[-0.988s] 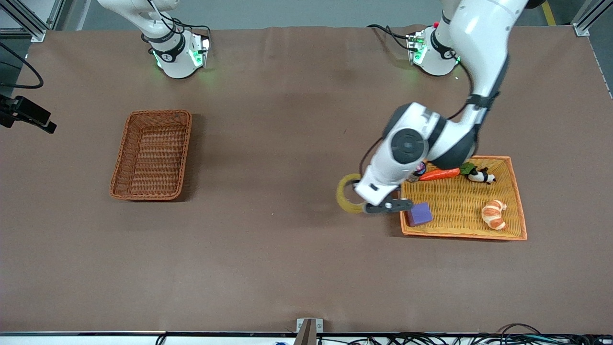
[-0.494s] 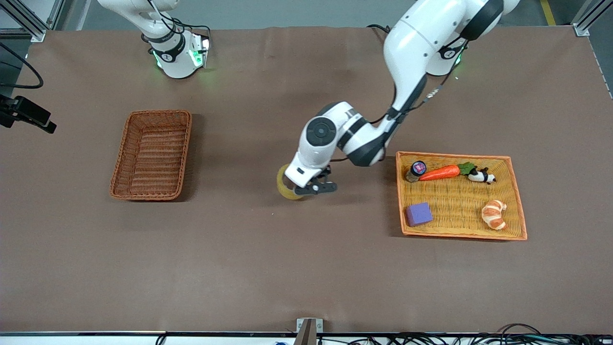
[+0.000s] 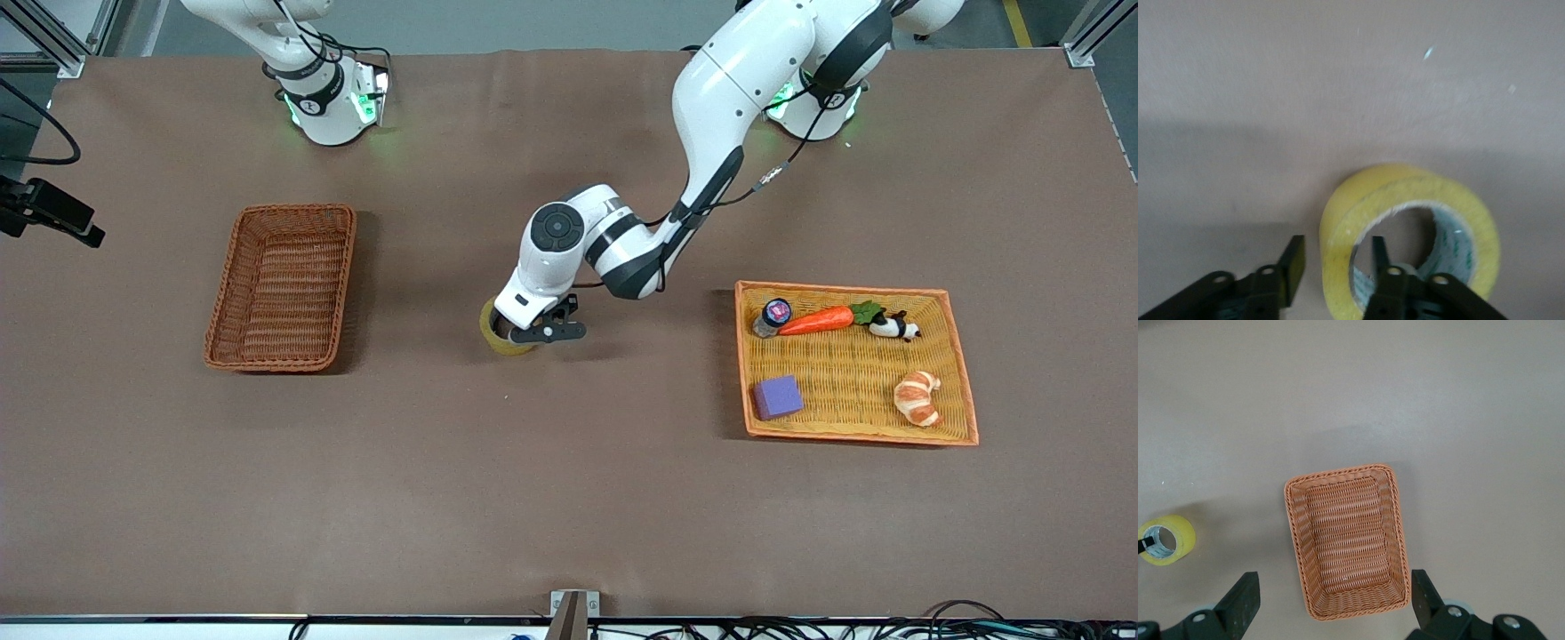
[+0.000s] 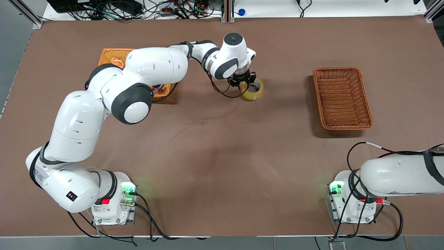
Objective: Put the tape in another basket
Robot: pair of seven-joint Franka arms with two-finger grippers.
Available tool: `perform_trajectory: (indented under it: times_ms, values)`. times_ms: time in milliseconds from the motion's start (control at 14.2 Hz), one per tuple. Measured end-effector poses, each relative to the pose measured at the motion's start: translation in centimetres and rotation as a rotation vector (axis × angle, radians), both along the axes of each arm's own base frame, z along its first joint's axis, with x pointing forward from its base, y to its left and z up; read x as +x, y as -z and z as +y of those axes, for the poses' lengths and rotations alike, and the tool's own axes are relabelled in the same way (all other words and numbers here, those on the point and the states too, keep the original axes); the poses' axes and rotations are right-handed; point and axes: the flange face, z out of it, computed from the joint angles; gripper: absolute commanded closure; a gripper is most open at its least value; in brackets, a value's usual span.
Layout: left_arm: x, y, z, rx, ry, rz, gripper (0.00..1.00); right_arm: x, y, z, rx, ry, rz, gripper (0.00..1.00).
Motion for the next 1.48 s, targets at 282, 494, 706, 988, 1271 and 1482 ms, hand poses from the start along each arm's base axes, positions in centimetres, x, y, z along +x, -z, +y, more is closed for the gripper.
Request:
perform_trajectory:
  times_ms: [282, 494, 706, 988, 1271, 1482]
  values:
    - [6.7, -9.8, 6.6, 0.133, -0.053, -0.09, 0.0, 0.2, 0.5, 1.7, 0.048, -0.031, 0.01, 0.0]
    - [12.0, -20.7, 17.0, 0.221, -0.044, -0.139, 0.0, 1.1, 3.2, 8.9, 0.075, -0.154, 0.056, 0.0]
    - [14.5, -28.3, 28.2, 0.289, 0.044, -0.117, 0.0, 2.5, 8.0, 17.4, 0.083, -0.258, 0.075, 0.0]
    - [13.8, -34.7, 37.9, 0.312, 0.107, -0.106, 0.0, 3.5, 16.6, 26.3, 0.122, -0.253, 0.066, 0.0]
    - [10.8, -38.2, 44.9, 0.273, 0.109, -0.098, 0.0, 2.4, 26.6, 33.8, 0.157, -0.284, 0.07, 0.0]
    - [8.5, -39.4, 48.2, 0.261, 0.113, -0.09, 0.0, 1.3, 33.7, 37.2, 0.079, -0.321, 0.093, 0.0]
